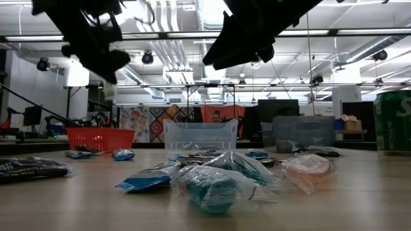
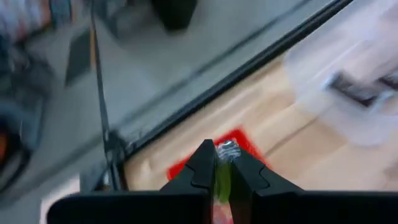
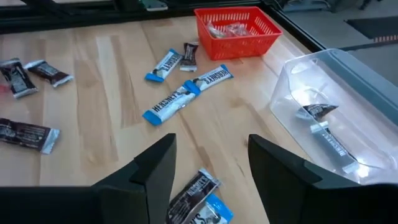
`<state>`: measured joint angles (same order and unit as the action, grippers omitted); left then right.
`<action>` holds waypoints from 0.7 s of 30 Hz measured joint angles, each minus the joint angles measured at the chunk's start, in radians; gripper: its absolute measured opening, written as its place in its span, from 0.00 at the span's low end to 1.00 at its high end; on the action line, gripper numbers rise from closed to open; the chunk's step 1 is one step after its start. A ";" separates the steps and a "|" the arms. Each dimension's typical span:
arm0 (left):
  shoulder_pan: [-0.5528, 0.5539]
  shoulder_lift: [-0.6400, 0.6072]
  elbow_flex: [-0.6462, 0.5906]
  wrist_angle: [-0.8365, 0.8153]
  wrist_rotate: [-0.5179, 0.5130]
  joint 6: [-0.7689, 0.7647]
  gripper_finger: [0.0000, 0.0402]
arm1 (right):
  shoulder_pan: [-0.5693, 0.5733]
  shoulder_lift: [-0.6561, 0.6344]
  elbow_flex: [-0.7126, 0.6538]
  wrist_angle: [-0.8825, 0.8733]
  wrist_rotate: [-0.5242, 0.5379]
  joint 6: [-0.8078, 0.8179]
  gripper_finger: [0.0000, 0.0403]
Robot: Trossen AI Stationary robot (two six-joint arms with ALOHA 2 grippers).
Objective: Sort candy
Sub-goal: Put the green candy into the red bin
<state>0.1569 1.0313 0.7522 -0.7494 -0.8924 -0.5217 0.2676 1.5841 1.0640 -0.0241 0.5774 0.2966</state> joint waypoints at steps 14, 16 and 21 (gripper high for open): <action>0.319 0.177 -0.039 0.031 0.273 0.100 0.16 | 0.000 0.001 -0.009 -0.002 0.000 0.019 0.47; 0.315 0.198 -0.039 0.049 0.273 0.107 0.20 | 0.000 0.001 -0.011 -0.003 0.000 0.023 0.47; 0.313 0.225 -0.035 0.057 0.274 0.116 0.29 | 0.000 0.001 -0.011 -0.035 -0.001 0.055 0.47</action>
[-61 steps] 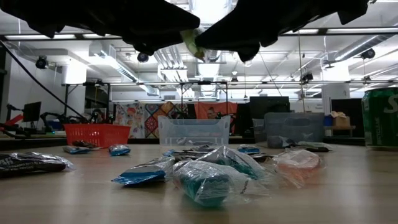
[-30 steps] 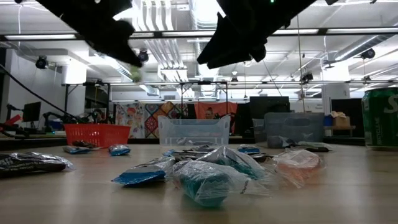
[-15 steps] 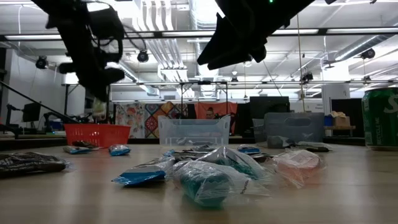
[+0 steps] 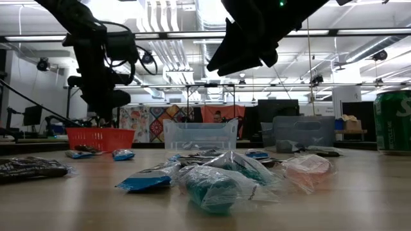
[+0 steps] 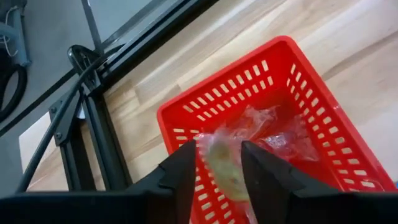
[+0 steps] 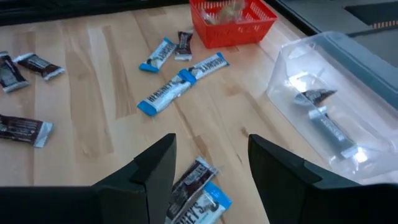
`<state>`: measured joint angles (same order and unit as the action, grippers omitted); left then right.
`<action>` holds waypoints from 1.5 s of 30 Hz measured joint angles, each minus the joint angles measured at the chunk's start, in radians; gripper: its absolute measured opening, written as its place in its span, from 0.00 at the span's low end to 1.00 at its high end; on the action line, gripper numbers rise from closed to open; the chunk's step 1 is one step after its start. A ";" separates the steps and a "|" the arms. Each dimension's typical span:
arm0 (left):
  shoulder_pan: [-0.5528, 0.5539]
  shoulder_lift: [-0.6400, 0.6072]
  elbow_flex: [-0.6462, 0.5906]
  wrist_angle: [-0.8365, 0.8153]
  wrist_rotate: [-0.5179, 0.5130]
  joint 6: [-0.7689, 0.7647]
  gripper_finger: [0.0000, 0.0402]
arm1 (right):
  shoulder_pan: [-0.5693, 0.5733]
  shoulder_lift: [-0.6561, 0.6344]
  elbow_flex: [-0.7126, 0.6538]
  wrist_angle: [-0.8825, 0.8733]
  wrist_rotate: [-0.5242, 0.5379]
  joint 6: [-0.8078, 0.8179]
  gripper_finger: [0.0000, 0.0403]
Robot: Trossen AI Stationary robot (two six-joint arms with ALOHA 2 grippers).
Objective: Sort candy
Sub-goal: Put the green candy into the red bin, then put the black candy into the transparent bin
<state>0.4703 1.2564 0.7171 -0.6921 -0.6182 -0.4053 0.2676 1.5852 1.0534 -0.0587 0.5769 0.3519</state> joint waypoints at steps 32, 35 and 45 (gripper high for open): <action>-0.638 -0.063 -0.003 0.560 0.082 0.332 0.36 | 0.004 -0.002 -0.084 -0.773 -0.181 0.459 0.34; -0.638 -0.063 -0.011 0.559 0.082 0.316 0.36 | 0.005 -0.003 -0.130 -0.755 -0.161 0.440 0.28; -0.637 -0.063 -0.017 0.582 0.080 0.314 0.36 | 0.014 -0.083 -0.294 -0.526 0.038 0.434 0.03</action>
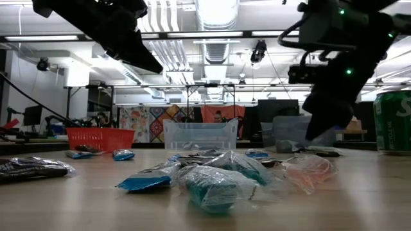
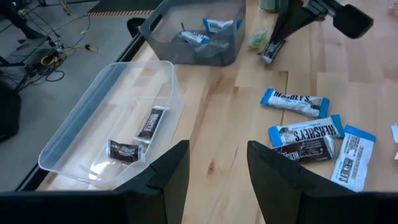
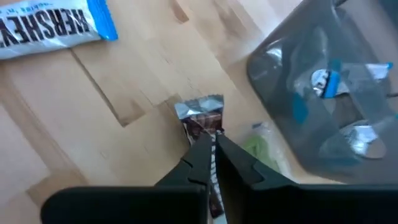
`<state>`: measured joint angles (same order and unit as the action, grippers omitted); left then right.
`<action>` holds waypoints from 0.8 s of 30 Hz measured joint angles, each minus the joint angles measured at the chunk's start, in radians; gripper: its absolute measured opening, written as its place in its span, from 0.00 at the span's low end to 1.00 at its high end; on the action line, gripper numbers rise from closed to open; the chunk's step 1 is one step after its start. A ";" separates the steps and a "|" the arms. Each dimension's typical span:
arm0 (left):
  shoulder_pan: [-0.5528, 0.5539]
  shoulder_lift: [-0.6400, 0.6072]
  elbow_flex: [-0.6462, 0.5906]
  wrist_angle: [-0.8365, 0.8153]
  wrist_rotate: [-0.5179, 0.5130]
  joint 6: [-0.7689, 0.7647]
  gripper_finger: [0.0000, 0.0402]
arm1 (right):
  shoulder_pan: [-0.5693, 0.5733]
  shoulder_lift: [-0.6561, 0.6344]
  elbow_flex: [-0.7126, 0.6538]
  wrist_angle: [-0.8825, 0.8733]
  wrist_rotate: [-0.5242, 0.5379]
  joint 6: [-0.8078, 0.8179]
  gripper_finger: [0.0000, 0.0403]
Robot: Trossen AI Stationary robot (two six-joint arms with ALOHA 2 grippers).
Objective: Sort candy
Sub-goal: Put the black candy into the transparent bin
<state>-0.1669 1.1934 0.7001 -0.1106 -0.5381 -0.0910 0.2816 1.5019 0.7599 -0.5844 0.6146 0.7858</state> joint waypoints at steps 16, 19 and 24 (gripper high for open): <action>0.000 0.000 -0.003 0.006 -0.001 0.000 0.36 | 0.036 -0.018 -0.117 0.329 -0.111 0.032 0.02; 0.000 0.000 -0.003 0.006 -0.001 0.000 0.36 | 0.034 -0.028 -0.096 0.328 -0.138 -0.011 0.02; 0.000 0.000 -0.003 0.007 0.000 -0.008 0.36 | 0.035 -0.060 -0.083 0.323 -0.187 -0.134 0.02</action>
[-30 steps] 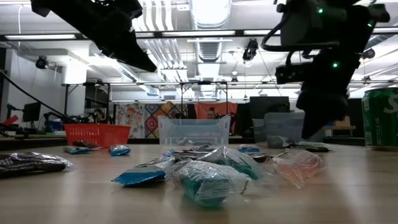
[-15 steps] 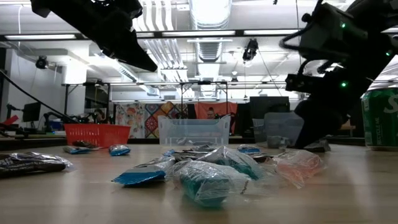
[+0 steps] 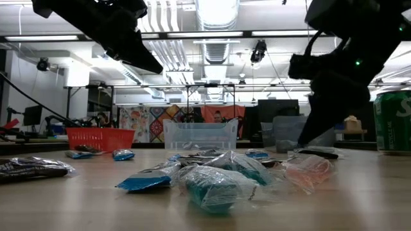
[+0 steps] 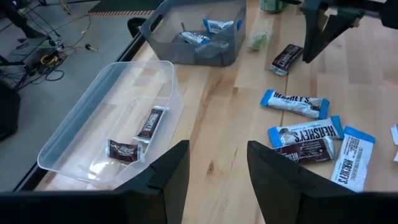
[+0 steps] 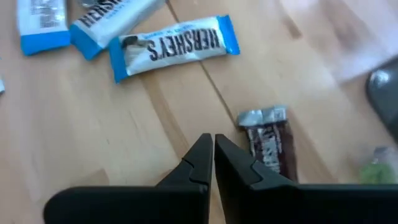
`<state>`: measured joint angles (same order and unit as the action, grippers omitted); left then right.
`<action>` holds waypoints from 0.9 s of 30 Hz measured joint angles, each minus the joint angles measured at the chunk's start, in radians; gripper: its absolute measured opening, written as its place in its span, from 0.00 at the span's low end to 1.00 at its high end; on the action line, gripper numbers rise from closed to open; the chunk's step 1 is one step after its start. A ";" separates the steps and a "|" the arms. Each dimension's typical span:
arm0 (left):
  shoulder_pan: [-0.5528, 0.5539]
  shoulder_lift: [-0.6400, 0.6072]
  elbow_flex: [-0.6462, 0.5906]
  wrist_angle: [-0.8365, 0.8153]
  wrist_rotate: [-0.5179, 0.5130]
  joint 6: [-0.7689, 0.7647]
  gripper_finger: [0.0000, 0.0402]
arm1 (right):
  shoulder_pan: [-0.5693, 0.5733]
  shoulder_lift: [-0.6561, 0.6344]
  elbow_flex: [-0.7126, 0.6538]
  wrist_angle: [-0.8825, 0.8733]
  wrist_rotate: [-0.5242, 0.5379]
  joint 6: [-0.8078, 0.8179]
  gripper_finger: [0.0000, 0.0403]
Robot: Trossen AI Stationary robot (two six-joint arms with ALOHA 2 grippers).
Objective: Sort candy
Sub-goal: Put the black candy into the transparent bin
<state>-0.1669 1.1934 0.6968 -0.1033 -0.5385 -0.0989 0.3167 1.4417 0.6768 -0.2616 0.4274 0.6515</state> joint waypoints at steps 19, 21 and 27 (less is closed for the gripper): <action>0.000 0.000 0.000 0.045 0.006 -0.019 0.36 | 0.004 -0.203 -0.209 0.040 0.071 0.009 0.31; 0.000 0.000 0.000 0.067 0.007 -0.019 0.36 | 0.002 -0.180 -0.220 0.044 0.071 0.023 0.34; 0.000 0.001 0.000 0.108 0.007 -0.017 0.36 | -0.008 -0.087 -0.223 0.142 0.055 0.038 0.42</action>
<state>-0.1669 1.1942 0.6968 0.0046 -0.5312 -0.1158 0.3089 1.3544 0.4534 -0.1194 0.4822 0.6891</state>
